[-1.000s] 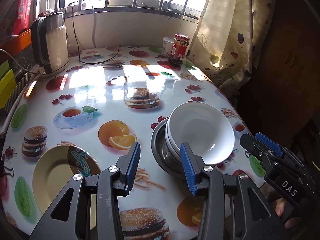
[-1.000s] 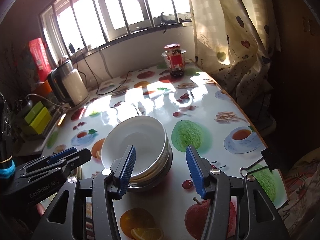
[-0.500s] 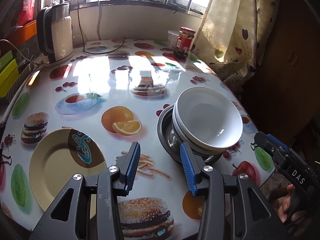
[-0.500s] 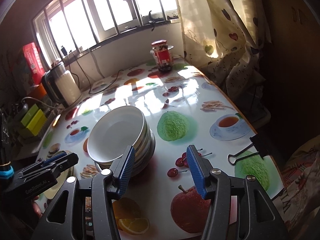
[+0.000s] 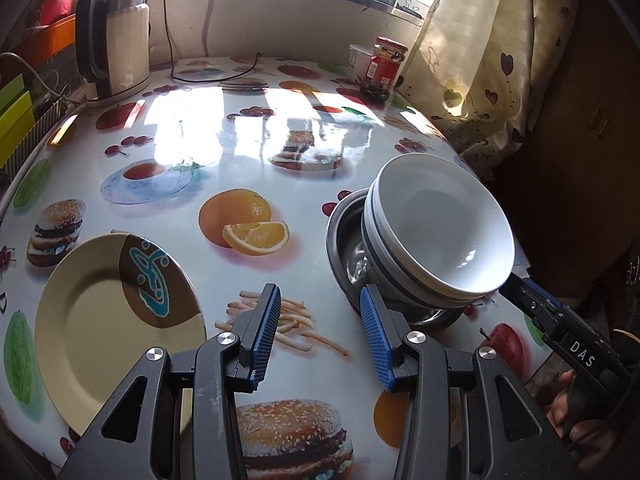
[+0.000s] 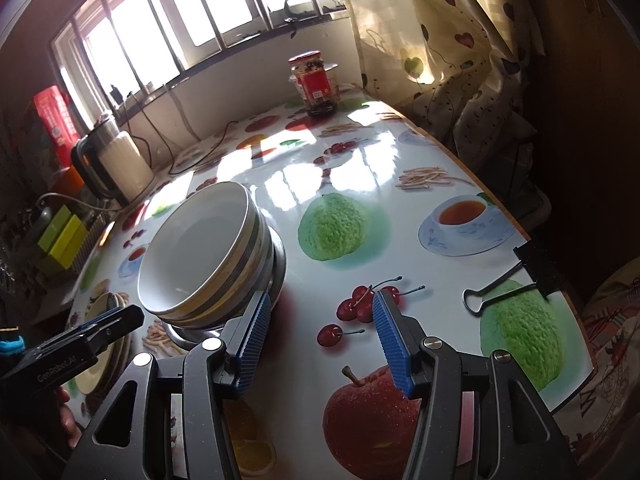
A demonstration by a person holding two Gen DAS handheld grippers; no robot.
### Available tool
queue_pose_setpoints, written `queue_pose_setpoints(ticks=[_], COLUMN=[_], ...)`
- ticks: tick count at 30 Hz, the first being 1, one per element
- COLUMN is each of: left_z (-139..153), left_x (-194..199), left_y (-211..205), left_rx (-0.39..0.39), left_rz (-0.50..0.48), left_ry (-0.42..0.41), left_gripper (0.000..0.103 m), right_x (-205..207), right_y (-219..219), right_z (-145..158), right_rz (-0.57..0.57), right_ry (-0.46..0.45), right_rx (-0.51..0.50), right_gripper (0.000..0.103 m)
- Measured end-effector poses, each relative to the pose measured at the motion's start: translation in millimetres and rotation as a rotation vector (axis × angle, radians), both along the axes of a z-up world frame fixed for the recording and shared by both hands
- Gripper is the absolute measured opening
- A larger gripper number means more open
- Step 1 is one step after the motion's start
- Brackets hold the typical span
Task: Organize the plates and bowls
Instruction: 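Close the left tool on the steel bowl rim while the right tool grips it too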
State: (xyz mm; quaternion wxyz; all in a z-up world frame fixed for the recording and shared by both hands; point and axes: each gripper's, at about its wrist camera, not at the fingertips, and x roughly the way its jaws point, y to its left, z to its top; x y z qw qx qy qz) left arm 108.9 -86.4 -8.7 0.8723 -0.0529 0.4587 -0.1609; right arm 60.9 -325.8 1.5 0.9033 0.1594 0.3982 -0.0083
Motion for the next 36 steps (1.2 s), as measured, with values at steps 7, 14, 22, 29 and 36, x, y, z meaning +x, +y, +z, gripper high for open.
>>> queue_pose_setpoints(ticks=[7,14,22,29,36], left_z=[-10.1,-12.5,-14.3,-19.9,-20.5], left_x=[10.1,17.5,23.0,28.2,30.7], left_y=[-3.3,-7.0,-2.7,3.3,6.0], left_rx=[0.009,0.010,-0.025,-0.080,-0.083], left_rz=[0.009,-0.005,-0.002,-0.006,0.003], left_ry=[0.024,0.019,0.034,0.068,0.069], left_gripper=[0.043,0.043,0.043,0.043,0.043], right_x=[15.1,27.6,37.0,44.5,45.5], right_y=[-0.3,0.2,-5.4,-8.5,-9.2], right_z=[-10.5,-15.3,-21.6,-29.4,-33.7], right_rz=[0.019,0.030,0.027,0.037,0.055], right_ry=[0.019,0.031,0.041,0.065,0.051], right_rx=[0.013,0.014,0.080,0.192,0.241], right_gripper=[0.054,0.054,0.054,0.054,0.053])
